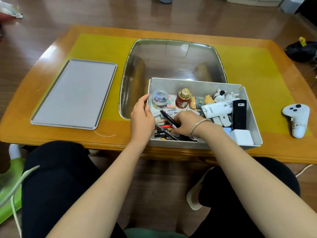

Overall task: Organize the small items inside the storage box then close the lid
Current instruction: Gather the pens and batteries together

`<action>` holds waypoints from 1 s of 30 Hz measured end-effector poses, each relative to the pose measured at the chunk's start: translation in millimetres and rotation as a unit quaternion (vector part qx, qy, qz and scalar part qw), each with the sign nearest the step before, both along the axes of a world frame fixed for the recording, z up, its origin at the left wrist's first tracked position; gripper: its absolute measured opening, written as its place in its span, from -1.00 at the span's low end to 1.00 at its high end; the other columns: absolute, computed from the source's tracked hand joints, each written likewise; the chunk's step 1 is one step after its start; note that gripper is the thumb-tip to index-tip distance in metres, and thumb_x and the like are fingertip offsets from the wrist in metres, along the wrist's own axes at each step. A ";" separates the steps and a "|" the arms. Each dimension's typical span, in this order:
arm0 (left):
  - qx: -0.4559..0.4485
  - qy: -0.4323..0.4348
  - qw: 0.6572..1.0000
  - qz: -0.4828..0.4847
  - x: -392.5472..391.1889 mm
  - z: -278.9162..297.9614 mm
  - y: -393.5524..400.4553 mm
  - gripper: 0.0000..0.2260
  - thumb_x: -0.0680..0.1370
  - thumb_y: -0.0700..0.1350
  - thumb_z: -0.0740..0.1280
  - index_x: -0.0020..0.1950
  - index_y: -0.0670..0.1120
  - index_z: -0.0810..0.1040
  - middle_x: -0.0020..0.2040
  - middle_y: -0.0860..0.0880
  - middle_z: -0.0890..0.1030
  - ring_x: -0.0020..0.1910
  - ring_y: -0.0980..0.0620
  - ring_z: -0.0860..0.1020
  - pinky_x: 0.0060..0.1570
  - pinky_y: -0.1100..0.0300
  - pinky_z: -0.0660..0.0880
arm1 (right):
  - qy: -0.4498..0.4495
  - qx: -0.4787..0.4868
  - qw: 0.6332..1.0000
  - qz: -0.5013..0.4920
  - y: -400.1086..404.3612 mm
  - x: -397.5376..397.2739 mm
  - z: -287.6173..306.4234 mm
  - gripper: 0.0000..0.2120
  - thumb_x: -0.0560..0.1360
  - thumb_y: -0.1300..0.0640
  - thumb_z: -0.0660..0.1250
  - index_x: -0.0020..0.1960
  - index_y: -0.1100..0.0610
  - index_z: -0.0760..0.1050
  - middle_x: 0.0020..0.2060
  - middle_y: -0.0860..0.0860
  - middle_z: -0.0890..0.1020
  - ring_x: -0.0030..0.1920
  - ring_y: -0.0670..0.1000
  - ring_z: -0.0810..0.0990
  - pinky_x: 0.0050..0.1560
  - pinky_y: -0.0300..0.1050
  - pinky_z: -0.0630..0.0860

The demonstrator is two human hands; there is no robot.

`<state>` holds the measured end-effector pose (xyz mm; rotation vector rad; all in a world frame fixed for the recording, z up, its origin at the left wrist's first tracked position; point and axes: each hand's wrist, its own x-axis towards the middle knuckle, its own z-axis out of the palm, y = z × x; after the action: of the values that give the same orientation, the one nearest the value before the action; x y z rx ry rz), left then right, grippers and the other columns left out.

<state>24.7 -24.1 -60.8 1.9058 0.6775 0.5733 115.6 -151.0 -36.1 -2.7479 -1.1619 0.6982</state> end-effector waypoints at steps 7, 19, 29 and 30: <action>0.001 0.009 1.000 -0.006 -0.8 1.7 -1.1 -0.66 0.63 -0.25 0.14 0.39 -0.06 0.40 0.31 -0.03 0.50 0.28 0.04 0.45 0.14 -0.01 0.54 | 0.000 -0.028 0.999 0.022 6.4 -5.7 -11.8 -0.66 0.35 -0.11 0.46 -0.32 0.12 0.46 -0.46 -0.01 0.43 -0.40 -0.03 0.39 -0.40 -0.16 0.29; 0.030 0.016 0.999 -0.006 -1.4 3.1 -1.7 -0.67 0.63 -0.26 0.13 0.38 -0.06 0.40 0.32 -0.02 0.48 0.28 0.05 0.44 0.21 0.14 0.46 | -0.057 0.057 0.995 -0.056 -8.0 2.5 -3.6 -0.66 0.44 -0.09 0.39 -0.35 0.12 0.40 -0.48 0.01 0.41 -0.41 0.01 0.41 -0.42 -0.18 0.26; 0.020 0.021 0.999 -0.012 -2.4 4.0 -0.7 -0.68 0.64 -0.24 0.13 0.39 -0.06 0.39 0.33 -0.03 0.47 0.29 0.07 0.42 0.14 -0.01 0.54 | -0.121 0.105 0.981 -0.108 -38.5 27.9 39.7 -0.80 0.46 0.02 0.38 0.01 0.10 0.60 -0.23 0.16 0.62 -0.20 0.15 0.56 -0.23 -0.13 0.44; 0.020 0.021 0.999 -0.012 -2.3 4.0 -0.9 -0.68 0.64 -0.23 0.13 0.39 -0.06 0.39 0.33 -0.03 0.47 0.29 0.07 0.43 0.12 0.00 0.55 | -0.145 0.106 0.975 -0.128 -46.1 38.0 47.7 -0.80 0.45 0.03 0.39 0.02 0.09 0.60 -0.22 0.16 0.63 -0.18 0.16 0.57 -0.25 -0.14 0.39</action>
<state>22.4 -25.0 -56.8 1.9660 0.6737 0.5358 153.6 -197.2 11.6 -2.8015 -0.8383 0.1382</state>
